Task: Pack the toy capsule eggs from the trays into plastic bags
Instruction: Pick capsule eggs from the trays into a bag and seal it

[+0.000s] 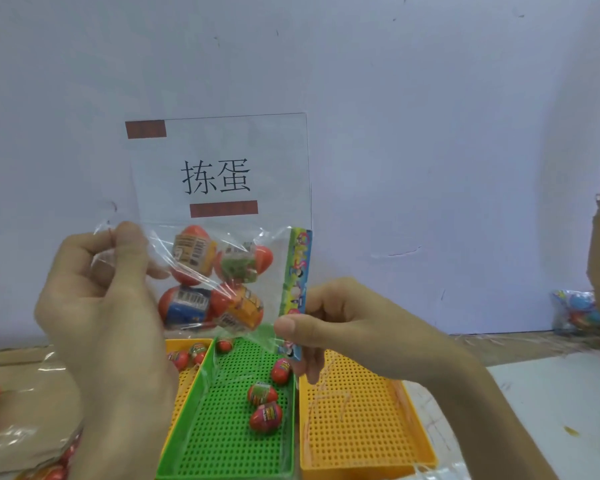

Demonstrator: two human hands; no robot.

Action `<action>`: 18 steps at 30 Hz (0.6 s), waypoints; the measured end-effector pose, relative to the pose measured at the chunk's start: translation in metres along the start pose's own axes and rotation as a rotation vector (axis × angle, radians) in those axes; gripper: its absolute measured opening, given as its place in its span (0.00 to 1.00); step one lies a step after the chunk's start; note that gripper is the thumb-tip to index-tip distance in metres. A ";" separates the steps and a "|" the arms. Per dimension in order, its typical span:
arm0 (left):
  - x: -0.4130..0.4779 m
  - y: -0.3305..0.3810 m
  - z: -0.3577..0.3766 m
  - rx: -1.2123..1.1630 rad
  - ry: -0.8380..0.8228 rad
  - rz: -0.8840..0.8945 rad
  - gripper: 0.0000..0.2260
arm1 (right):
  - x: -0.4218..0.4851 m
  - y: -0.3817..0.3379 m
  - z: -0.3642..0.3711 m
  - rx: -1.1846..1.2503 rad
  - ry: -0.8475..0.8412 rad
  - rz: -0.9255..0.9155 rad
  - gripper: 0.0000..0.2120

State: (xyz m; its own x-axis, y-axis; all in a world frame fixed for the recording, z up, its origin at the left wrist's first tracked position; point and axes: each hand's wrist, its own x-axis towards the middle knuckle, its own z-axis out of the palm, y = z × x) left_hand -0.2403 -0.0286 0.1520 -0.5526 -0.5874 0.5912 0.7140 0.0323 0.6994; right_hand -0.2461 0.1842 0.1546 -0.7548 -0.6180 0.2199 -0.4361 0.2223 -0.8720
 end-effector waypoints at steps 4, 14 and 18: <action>-0.008 0.012 0.014 0.019 -0.142 -0.081 0.09 | -0.015 0.003 -0.025 -0.126 0.160 0.030 0.16; -0.031 0.016 0.033 0.229 -0.430 -0.018 0.11 | -0.009 -0.010 -0.017 0.042 0.574 -0.242 0.05; -0.035 0.015 0.036 0.229 -0.457 0.012 0.11 | -0.006 -0.013 -0.009 0.047 0.446 -0.219 0.09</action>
State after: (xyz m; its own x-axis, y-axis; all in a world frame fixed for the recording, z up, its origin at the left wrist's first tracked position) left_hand -0.2256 0.0212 0.1566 -0.7132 -0.1734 0.6792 0.6373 0.2431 0.7313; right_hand -0.2399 0.1917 0.1683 -0.7887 -0.2610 0.5567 -0.5928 0.0825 -0.8011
